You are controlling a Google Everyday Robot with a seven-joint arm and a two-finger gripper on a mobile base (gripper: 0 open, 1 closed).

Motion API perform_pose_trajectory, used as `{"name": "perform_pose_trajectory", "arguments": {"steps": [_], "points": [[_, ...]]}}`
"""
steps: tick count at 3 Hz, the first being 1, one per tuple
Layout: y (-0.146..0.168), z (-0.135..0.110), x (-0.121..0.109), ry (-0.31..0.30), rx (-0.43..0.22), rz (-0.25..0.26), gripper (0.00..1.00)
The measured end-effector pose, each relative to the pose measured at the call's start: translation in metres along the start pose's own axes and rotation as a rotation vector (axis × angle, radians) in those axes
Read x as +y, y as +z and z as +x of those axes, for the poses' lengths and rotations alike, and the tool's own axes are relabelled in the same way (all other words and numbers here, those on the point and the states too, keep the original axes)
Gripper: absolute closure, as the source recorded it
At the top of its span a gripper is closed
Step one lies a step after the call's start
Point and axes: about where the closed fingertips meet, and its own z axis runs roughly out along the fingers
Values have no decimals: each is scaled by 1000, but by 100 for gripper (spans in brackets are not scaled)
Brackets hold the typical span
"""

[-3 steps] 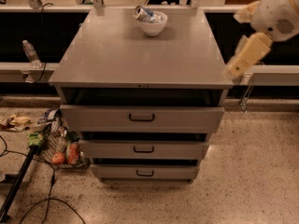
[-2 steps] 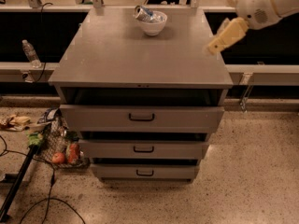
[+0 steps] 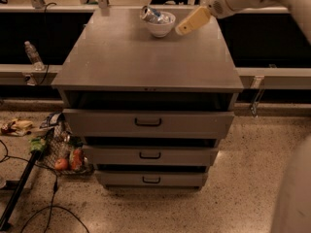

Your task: Pick redbull can from white bowl and place on counter

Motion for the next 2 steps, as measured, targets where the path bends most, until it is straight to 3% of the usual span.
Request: {"name": "perform_pose_trajectory", "arguments": {"steps": [1, 2], "points": [[19, 2, -13, 79, 25, 43, 0], [41, -1, -10, 93, -35, 24, 0]]}}
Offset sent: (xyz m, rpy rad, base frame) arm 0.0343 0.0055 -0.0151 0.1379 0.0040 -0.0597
